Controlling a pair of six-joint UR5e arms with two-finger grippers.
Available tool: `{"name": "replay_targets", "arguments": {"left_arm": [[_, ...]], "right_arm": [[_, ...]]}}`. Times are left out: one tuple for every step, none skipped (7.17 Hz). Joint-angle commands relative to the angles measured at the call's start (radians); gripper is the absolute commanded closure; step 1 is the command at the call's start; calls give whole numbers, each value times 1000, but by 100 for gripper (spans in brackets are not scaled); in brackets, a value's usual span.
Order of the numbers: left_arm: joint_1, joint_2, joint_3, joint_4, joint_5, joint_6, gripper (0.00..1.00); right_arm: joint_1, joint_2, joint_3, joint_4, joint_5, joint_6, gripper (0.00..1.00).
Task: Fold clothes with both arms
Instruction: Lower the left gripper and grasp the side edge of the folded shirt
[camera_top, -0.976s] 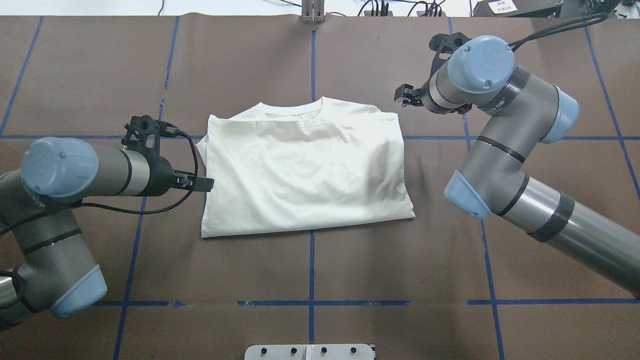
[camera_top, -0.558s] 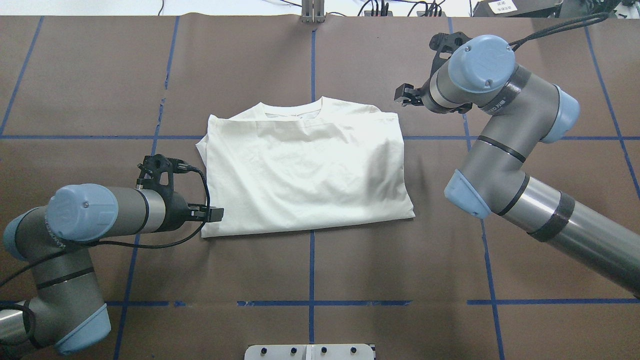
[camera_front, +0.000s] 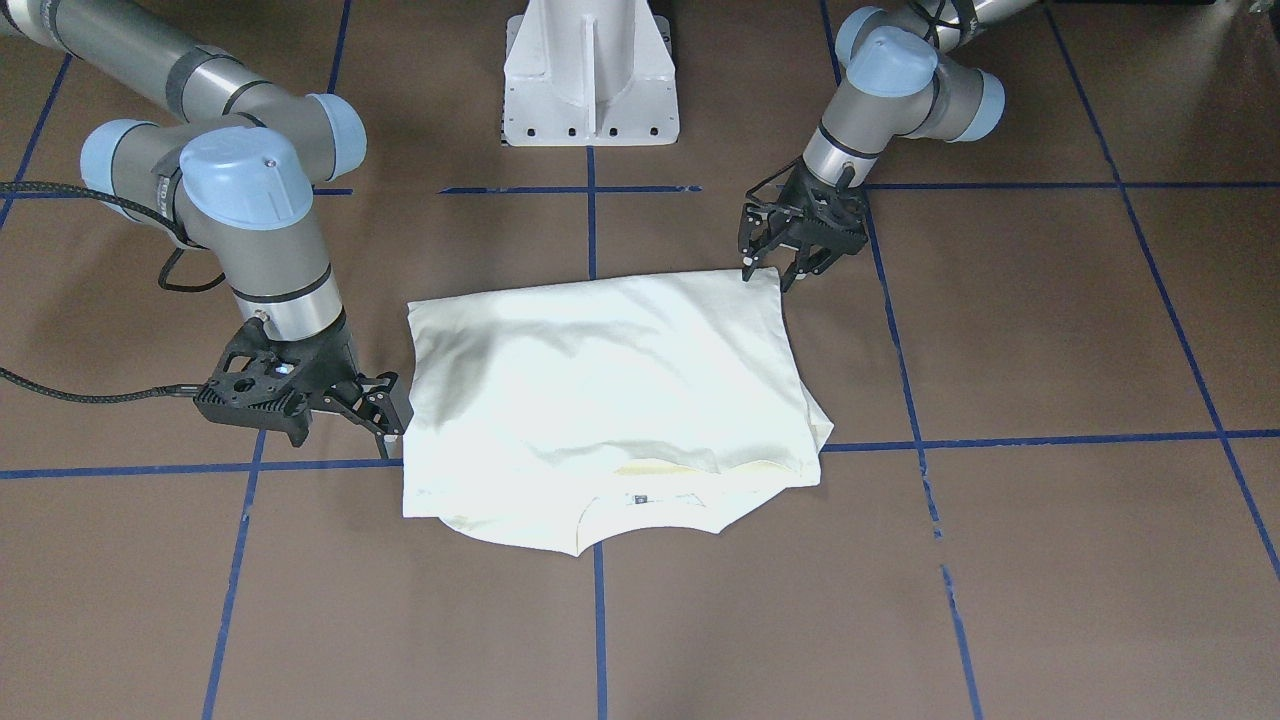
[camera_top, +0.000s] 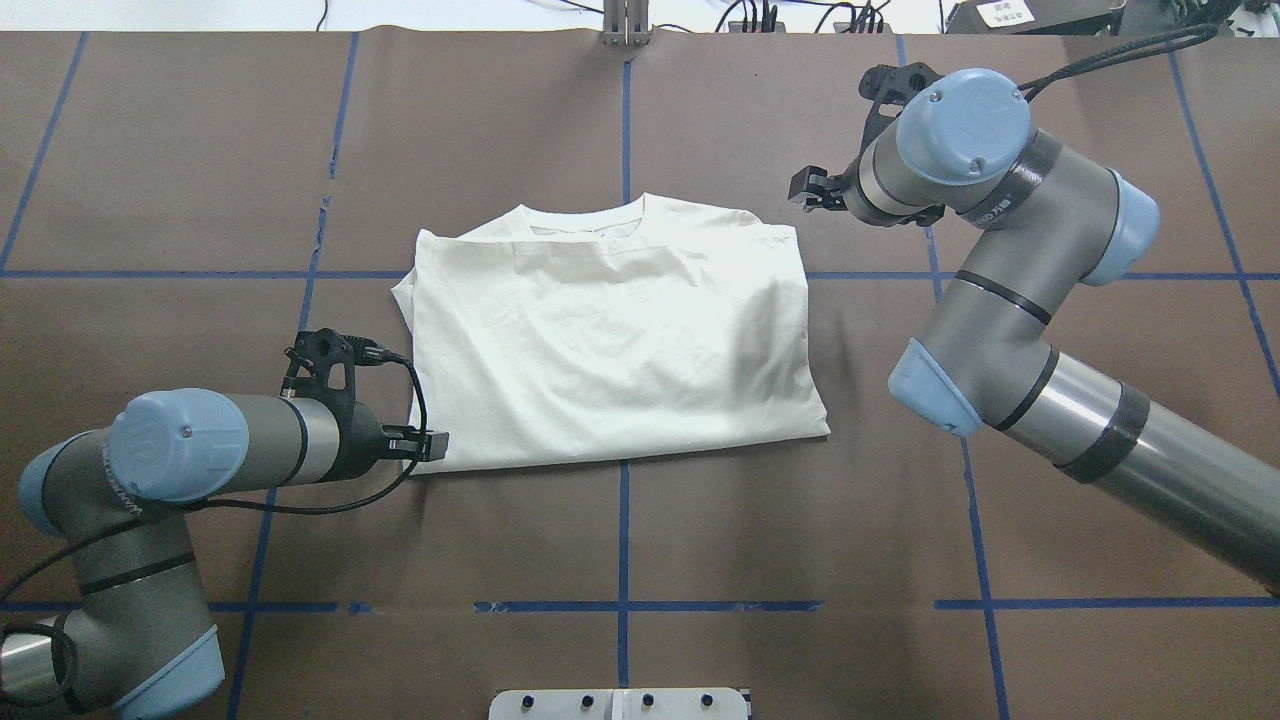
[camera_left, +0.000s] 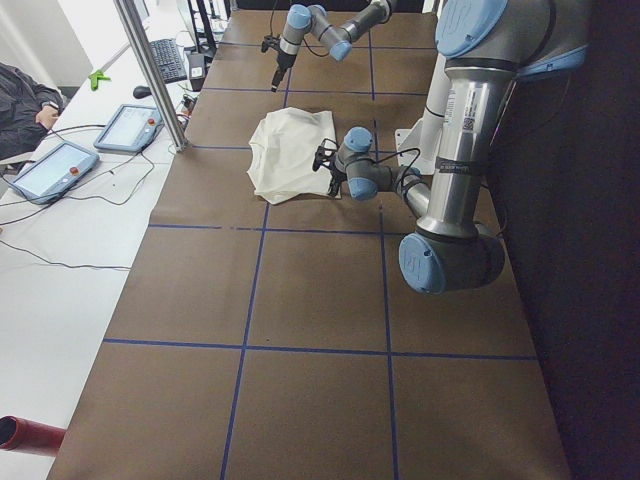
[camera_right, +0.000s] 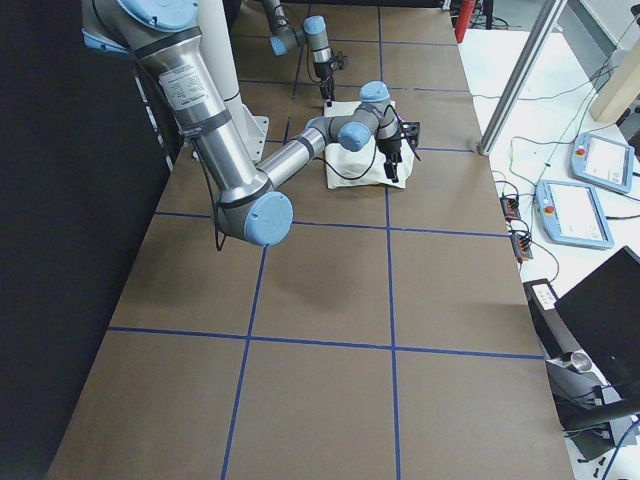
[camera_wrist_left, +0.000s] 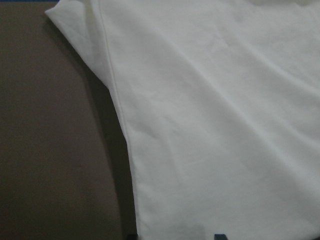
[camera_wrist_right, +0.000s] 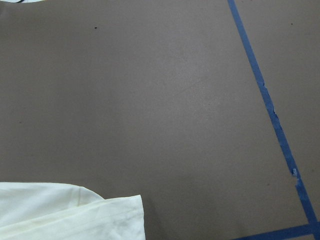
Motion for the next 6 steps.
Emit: {"name": "replay_targets", "arguments": {"left_arm": [[7,0,13,1,3,-1,46],[7,0,13,1,3,-2,57],[9,-1,12,1,4,-22,99],[9,0,10,1,26,-22,100],[9,14,4,1,26,-13,100],[4,32,-13,6,24,-2,100]], "right_arm": [[0,0,0,0,-2,0,0],[0,0,0,0,-2,1,0],[0,0,0,0,-2,1,0],[0,0,0,0,-2,0,0],[0,0,0,0,-3,3,0],[0,2,1,0,-3,10,0]]}}
